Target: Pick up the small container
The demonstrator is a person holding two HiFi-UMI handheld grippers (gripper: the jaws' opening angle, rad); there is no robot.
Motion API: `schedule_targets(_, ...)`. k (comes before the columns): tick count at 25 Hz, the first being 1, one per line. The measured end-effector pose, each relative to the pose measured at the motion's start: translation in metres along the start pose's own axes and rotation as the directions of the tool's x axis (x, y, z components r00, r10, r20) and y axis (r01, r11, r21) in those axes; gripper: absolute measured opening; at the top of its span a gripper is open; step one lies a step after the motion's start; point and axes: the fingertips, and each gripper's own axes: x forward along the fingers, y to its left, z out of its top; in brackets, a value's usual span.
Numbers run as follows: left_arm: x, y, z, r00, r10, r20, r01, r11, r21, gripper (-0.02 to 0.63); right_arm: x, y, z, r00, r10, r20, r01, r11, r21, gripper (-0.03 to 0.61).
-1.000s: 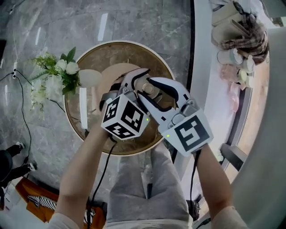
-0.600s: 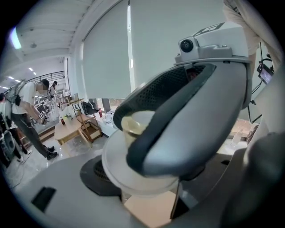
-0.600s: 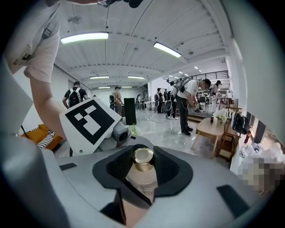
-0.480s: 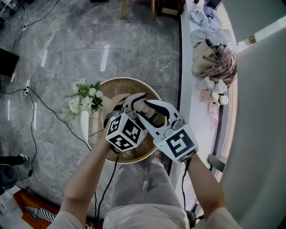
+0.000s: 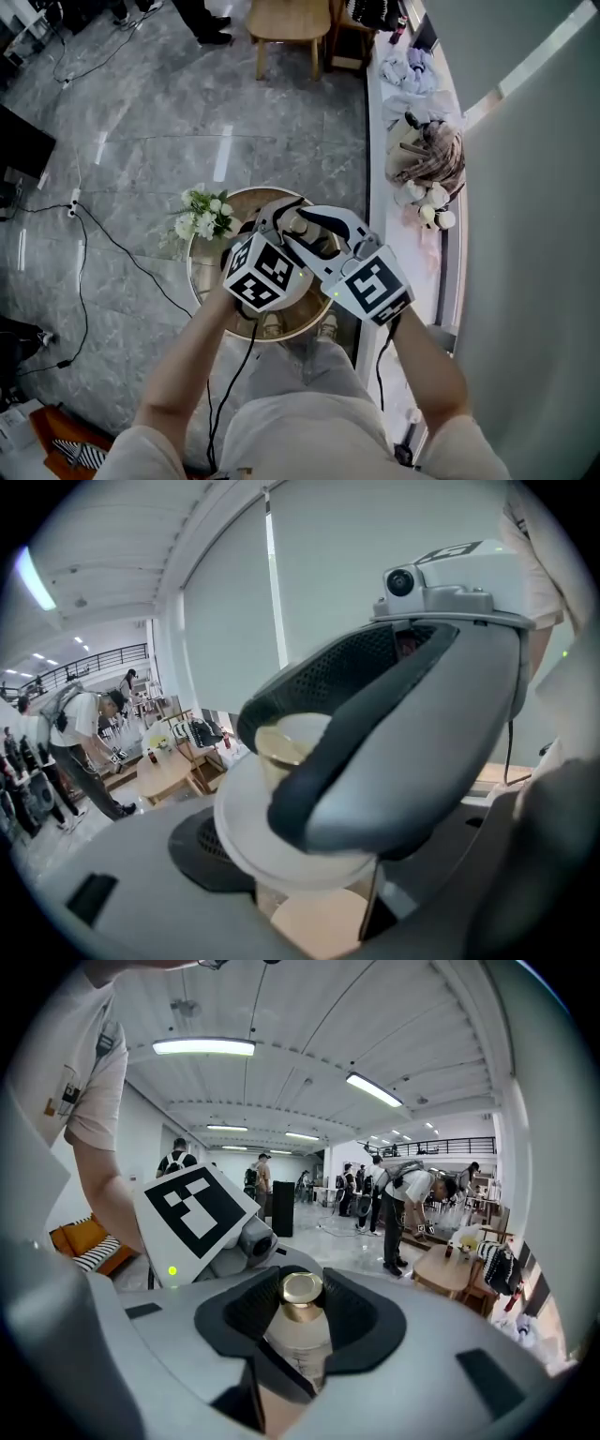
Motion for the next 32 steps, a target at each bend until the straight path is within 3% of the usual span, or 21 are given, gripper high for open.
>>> schedule_targets(10, -0.091, -0.019, 0.079, 0.999, 0.032, 0.031, -0.033, 0.999, 0.024, 0.344, -0.054, 0.043, 0.105, 0.998, -0.017, 0.057, 0.021, 0.997, -0.078, 0.143)
schedule_targets(16, -0.126, -0.023, 0.122, 0.997, 0.072, 0.040, -0.075, 0.993, 0.092, 0.344, -0.084, 0.053, 0.150, 0.994, -0.033, 0.106, 0.045, 0.992, -0.114, 0.143)
schedule_targets(22, -0.163, -0.045, 0.152, 0.995, 0.084, 0.062, -0.090, 0.991, 0.100, 0.344, -0.114, 0.081, 0.187, 0.990, -0.002, 0.144, 0.027, 0.984, -0.175, 0.143)
schedule_targets(25, -0.180, -0.054, 0.155, 0.994, 0.089, 0.068, -0.096, 0.990, 0.103, 0.344, -0.120, 0.097, 0.197, 0.989, 0.014, 0.145, 0.017, 0.977, -0.211, 0.143)
schedule_targets(32, -0.184, -0.067, 0.150, 0.993, 0.102, 0.054, -0.107, 0.989, 0.099, 0.344, -0.127, 0.109, 0.191, 0.989, 0.037, 0.143, -0.008, 0.980, -0.197, 0.143)
